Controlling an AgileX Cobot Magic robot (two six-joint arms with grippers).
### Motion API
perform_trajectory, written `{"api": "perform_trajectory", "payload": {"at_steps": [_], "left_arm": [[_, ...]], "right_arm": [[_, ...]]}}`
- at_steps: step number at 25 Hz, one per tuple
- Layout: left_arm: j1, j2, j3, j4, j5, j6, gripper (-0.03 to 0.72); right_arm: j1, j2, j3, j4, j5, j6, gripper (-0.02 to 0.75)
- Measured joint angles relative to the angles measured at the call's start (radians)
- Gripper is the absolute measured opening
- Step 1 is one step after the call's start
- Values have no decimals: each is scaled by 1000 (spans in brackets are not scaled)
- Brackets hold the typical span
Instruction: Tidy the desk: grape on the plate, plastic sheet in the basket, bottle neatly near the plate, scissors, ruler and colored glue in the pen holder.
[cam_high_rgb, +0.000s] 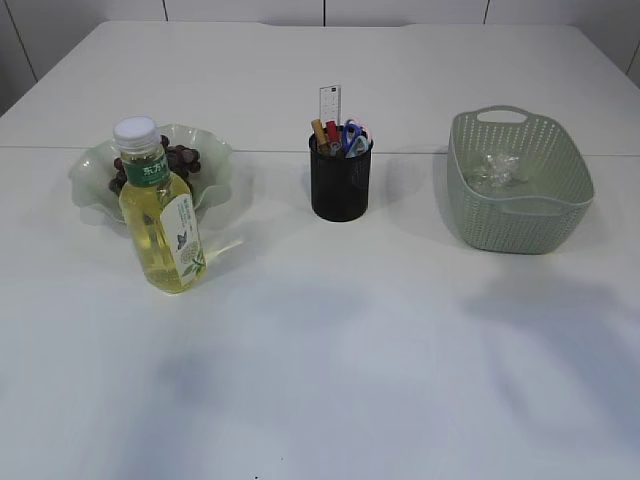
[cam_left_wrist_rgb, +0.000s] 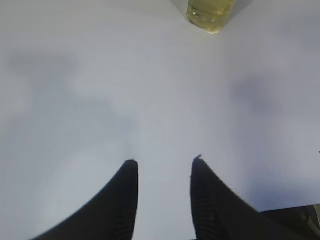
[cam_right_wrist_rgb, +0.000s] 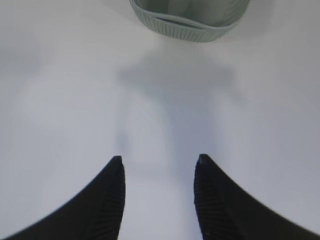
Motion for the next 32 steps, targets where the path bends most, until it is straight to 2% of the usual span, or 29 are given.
{"api": "perform_trajectory", "payload": {"at_steps": [7,13,21,32], "left_arm": [[0,-203,0,0,101,0,267],[0,-371,0,14,188,0,280],[0,-548,0,23,207,0,360],[0,-726,0,61,210,0,369]], "right_arm": [[0,-390,201,6,12,85,368],[0,-683,285,6,84,91,368],[0,-957,299,22,106,92,368],[0,-1226,317,48,113,63,368]]}}
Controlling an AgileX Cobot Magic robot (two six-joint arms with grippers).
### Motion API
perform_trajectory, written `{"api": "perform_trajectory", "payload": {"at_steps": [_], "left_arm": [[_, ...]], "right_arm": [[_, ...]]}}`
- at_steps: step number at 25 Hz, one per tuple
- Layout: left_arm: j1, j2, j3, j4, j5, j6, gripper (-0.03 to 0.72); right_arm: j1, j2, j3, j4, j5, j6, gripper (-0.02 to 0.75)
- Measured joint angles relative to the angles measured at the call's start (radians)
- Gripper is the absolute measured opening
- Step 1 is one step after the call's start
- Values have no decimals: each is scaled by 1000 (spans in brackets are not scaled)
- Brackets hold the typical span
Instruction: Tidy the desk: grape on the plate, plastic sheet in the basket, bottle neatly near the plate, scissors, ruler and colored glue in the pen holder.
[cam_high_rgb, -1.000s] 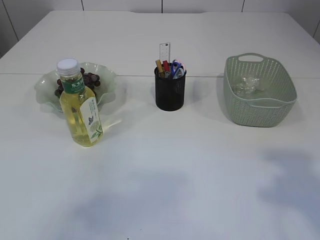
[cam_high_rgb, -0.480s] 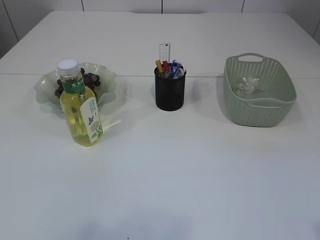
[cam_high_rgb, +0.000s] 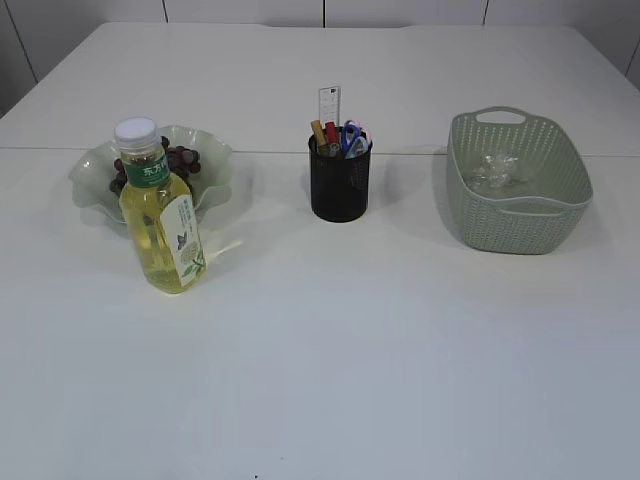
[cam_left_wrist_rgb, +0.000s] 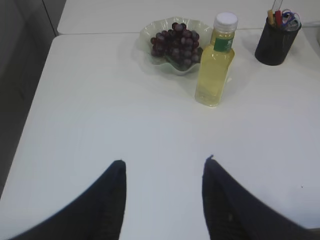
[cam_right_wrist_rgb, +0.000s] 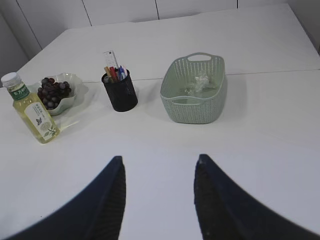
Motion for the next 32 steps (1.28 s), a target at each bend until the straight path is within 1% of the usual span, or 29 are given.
{"api": "perform_trajectory", "payload": {"at_steps": [4,12,15,18,24,29,32], "left_arm": [[0,-66,0,18,2,0,369],[0,-180,1,22,5,15,369],[0,-210,46,24,7,18,369],[0,-210,129,23,8,20,369],[0,-210,243,-15,5,22,369],[0,-210,317,-37,-59,27,369],[0,-210,341,-75,-118,57,369]], "right_arm": [[0,-48,47,7,4,-2,368],[0,-50,159,29,6,-4,368],[0,-50,190,31,6,-18,368],[0,-50,220,33,6,-26,368],[0,-50,234,31,6,-48,368],[0,-50,263,-21,6,-85,368],[0,-50,296,-28,6,-94,368]]}}
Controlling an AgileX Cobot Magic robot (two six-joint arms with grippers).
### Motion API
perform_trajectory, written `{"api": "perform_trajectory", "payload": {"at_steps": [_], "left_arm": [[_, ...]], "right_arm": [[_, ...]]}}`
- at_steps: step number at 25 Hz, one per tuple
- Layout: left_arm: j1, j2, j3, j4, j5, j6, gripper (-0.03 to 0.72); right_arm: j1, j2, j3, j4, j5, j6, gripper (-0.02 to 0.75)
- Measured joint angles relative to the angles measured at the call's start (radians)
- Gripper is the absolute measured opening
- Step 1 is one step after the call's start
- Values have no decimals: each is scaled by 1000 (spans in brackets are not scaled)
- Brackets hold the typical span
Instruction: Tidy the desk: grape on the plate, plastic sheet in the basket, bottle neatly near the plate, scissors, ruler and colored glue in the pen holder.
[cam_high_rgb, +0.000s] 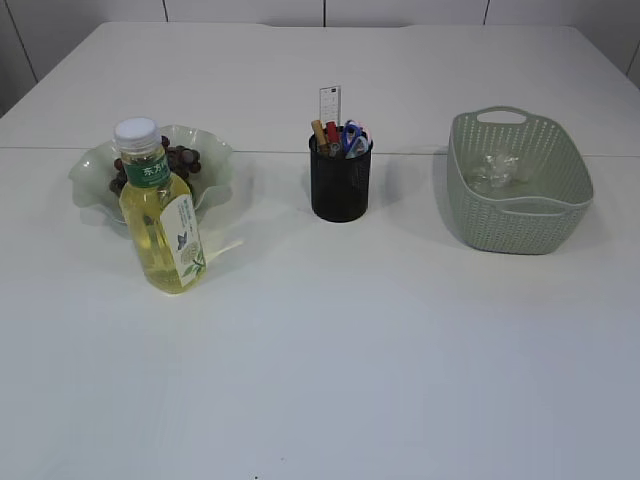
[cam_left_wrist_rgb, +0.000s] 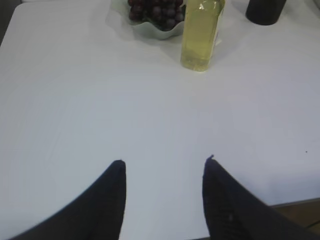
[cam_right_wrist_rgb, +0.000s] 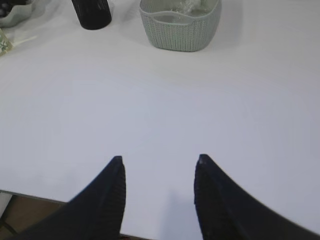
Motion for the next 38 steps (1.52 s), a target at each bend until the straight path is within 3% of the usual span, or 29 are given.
{"api": "perform_trajectory", "payload": {"at_steps": [8,15,26,34,38], "left_arm": [[0,0,24,-68,-41,71,374],[0,0,24,-70,-42,71,468],[0,0,24,-70,-42,72,468],[83,0,24,-70,-42,74,438],[91,0,24,-70,-42,74,435]], "right_arm": [[0,0,76,-2,-60,-28,368],[0,0,108,0,-122,-39,368],[-2,0,108,2,-122,-39,368],[-162,0,111,2,-126,-39,368],[-234,0,111,2,-126,-39,368]]}}
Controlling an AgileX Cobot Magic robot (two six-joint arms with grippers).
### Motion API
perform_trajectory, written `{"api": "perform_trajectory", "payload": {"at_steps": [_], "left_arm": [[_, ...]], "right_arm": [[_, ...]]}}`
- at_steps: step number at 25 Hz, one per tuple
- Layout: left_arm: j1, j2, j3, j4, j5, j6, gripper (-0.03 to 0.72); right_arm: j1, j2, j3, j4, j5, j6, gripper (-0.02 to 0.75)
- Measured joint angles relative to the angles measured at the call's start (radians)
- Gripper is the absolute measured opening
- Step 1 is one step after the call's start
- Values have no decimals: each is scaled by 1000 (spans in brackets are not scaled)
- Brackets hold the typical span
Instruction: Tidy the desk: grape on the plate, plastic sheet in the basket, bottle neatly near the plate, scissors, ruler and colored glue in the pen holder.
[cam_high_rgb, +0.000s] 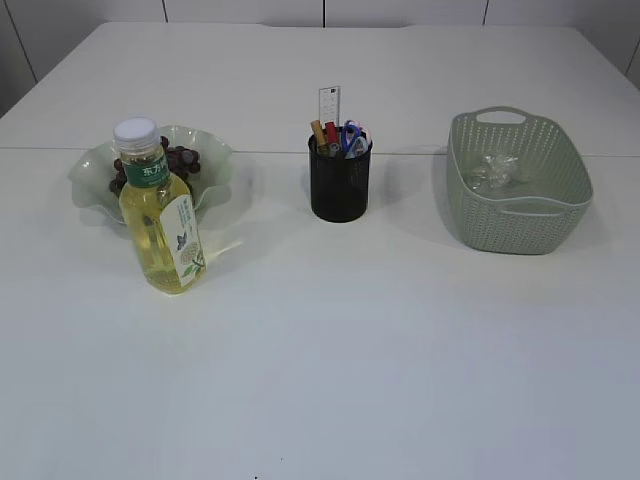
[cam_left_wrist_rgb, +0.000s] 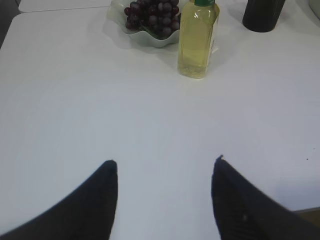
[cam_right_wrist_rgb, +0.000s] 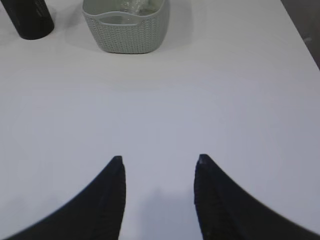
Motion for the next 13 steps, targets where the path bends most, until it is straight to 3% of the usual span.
{"api": "perform_trajectory", "payload": {"at_steps": [13], "left_arm": [[2,0,0,0,0,0,435]], "right_arm": [[-28,0,0,0,0,0,368]]}}
